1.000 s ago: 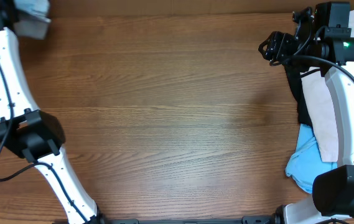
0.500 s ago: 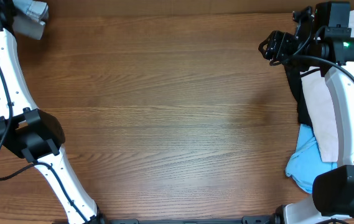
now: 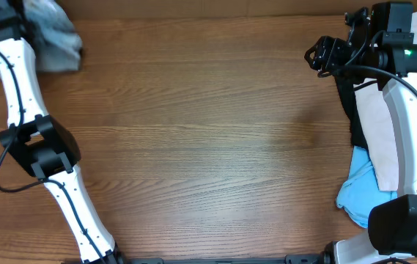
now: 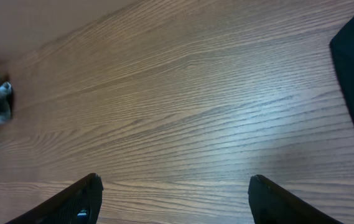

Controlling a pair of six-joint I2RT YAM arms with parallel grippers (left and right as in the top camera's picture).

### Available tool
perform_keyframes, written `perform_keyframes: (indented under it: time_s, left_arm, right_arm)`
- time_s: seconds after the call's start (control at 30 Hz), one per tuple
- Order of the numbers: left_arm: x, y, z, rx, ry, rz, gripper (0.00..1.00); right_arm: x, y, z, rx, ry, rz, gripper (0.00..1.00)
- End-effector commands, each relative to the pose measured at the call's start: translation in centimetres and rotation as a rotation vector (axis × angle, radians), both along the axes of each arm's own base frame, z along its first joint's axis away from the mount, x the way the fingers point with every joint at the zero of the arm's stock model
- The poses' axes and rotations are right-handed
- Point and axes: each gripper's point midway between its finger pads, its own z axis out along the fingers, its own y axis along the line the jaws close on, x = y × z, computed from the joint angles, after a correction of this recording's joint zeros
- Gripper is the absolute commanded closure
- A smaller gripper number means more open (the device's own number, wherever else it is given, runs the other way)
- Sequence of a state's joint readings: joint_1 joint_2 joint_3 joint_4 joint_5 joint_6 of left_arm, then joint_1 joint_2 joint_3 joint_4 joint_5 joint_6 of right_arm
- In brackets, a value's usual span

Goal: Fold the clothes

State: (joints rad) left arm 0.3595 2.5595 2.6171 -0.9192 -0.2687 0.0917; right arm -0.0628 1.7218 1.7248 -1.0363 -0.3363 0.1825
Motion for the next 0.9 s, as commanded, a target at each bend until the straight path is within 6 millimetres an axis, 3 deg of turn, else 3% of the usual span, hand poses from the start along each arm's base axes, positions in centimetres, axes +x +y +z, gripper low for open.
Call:
perform_keyframes:
  time_s: [0.0, 0.17, 0.3, 0.4, 0.47, 0.57, 0.73, 0.87]
  left_arm:
    - [-0.6, -1.1, -0.2, -0.015, 0.045, -0.021, 0.96]
    - [-3.4, -2.8, -2.2, -0.043, 0.222, -0.081, 0.96]
    - [-6.9, -5.1, -4.0, -0.118, 0.398, -0.108, 0.94]
    - [-9.1, -6.5, -4.7, -0.153, 0.502, -0.127, 0.44]
    - [-10.0, -7.3, -4.9, -0.165, 0.556, -0.159, 0.27]
    - [-11.1, -9.3, -5.2, -0.164, 0.658, -0.285, 0.16]
    - [-10.6, -11.7, -4.9, -0.138, 0.682, -0.372, 0.16]
    - [-9.8, -12.3, -4.6, -0.15, 0.633, -0.328, 0.18]
  right_arm:
    - [0.2, 0.2, 0.2, 0.001, -0.012, 0.004, 0.21]
    - [0.2, 0.2, 0.2, 0.001, -0.013, 0.004, 0.21]
    - [0.2, 0.2, 0.2, 0.001, -0.016, 0.004, 0.21]
    - [0.3, 0.2, 0.2, 0.001, -0.017, 0.004, 0.21]
    - [0.2, 0.2, 0.2, 0.001, -0.016, 0.004, 0.2]
    - [0.2, 0.2, 0.2, 0.004, -0.016, 0.005, 0.2]
    - [0.1, 0.3, 0.2, 0.008, -0.013, 0.008, 0.19]
    - [-0.1, 0.3, 0.0, 0.008, 0.0, 0.008, 0.17]
